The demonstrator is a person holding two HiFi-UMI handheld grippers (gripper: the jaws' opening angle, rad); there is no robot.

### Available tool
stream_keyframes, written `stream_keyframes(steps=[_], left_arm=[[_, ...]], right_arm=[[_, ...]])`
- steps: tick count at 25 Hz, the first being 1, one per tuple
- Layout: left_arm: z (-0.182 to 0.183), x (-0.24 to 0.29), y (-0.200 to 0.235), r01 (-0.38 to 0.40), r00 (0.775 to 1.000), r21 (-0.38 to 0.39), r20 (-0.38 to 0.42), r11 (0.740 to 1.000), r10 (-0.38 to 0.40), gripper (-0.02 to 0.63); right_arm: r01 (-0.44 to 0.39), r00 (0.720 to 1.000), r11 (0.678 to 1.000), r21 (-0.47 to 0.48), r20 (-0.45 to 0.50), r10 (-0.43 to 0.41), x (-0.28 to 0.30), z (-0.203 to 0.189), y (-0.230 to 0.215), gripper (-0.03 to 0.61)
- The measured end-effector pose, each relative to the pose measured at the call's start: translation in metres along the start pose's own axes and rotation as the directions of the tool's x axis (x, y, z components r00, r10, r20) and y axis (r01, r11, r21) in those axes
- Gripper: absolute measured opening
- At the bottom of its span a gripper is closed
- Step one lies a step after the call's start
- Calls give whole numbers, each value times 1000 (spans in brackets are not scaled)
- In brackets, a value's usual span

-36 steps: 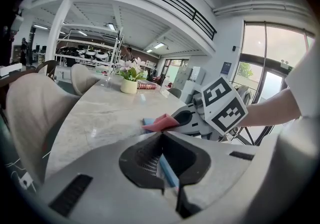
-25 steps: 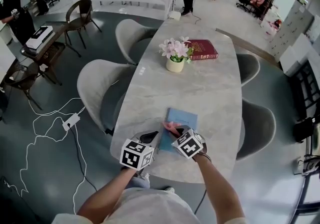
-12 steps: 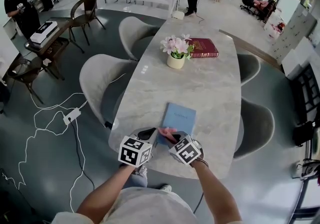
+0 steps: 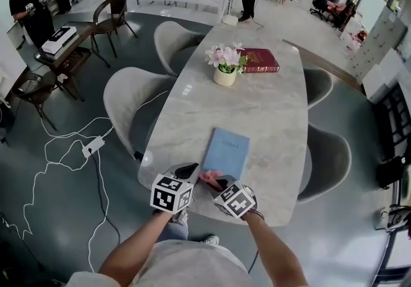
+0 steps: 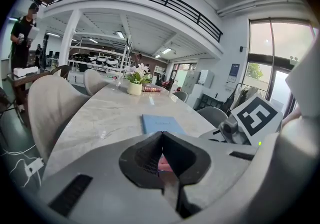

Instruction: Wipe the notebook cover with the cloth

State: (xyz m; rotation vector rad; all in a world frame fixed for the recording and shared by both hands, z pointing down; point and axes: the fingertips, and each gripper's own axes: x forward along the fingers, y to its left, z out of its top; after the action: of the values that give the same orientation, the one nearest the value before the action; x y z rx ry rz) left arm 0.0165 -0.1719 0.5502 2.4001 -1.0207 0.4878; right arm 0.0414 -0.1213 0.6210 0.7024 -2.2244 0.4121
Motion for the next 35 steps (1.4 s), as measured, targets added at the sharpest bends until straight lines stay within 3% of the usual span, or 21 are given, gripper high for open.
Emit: stream_keyframes(steps=[5,11,20,29,35], left_arm=[[0,-3,-3,0,1000,4,2,1000,0,7],[4,-1,-6,7,1000,13,6,1000,-8,8],[15,16,-13,58,998,36,1,998,-58,8],[23,35,-13,102,995,60,-23,993,-101,8],[31,47,-4,122,992,35,-18,992,-121,8]], right_arm=[[-3,1000,1000,2,14,3,-4,-1,9,15],[54,996,999,4,66,-54,-24,11,-3,15],[178,978,984,2,108,-177,-65,34,-54,15],[282,957,959,-14,76,-280,-85,40,-111,15],[329,944,944,-28,48,-327,-83,42,-146,15]])
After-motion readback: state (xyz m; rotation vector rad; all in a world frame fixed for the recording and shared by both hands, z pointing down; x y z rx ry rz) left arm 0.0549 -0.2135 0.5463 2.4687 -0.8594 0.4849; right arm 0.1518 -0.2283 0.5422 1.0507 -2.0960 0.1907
